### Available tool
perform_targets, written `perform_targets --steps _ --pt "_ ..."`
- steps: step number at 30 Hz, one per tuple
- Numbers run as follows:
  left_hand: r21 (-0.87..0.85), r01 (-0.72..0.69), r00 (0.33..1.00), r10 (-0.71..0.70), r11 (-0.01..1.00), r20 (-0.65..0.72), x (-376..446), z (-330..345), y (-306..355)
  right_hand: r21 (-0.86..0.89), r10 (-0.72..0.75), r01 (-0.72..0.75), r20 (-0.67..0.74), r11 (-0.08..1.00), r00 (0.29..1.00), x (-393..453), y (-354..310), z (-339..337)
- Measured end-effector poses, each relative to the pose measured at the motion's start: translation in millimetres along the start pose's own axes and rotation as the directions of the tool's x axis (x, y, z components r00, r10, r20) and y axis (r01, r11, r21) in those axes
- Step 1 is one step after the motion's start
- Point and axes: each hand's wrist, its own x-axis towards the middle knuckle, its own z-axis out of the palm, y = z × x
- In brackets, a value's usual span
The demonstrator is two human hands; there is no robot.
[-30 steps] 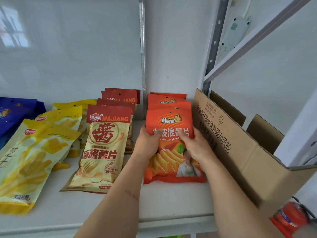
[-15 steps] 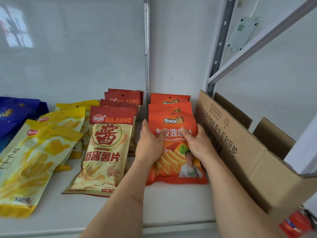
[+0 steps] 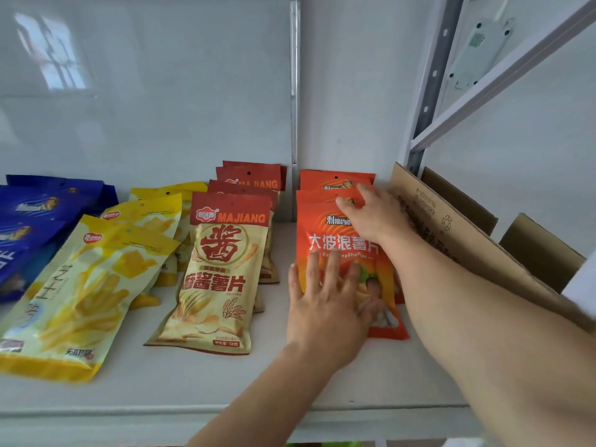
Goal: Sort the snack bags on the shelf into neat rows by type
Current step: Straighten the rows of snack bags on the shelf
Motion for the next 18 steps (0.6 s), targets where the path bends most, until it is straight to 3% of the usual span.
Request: perform_targets --steps 8,18 --pt "-0.097 0.04 0.997 -0.033 0.995 0.069 14 8 -15 0.079 -0.06 0.051 0.123 0.996 0.991 22 5 9" --pt "-0.189 0.09 0.991 -0.068 0.978 0.119 19 15 -16 0.116 -0.07 0.052 0.157 0.992 0.985 36 11 23"
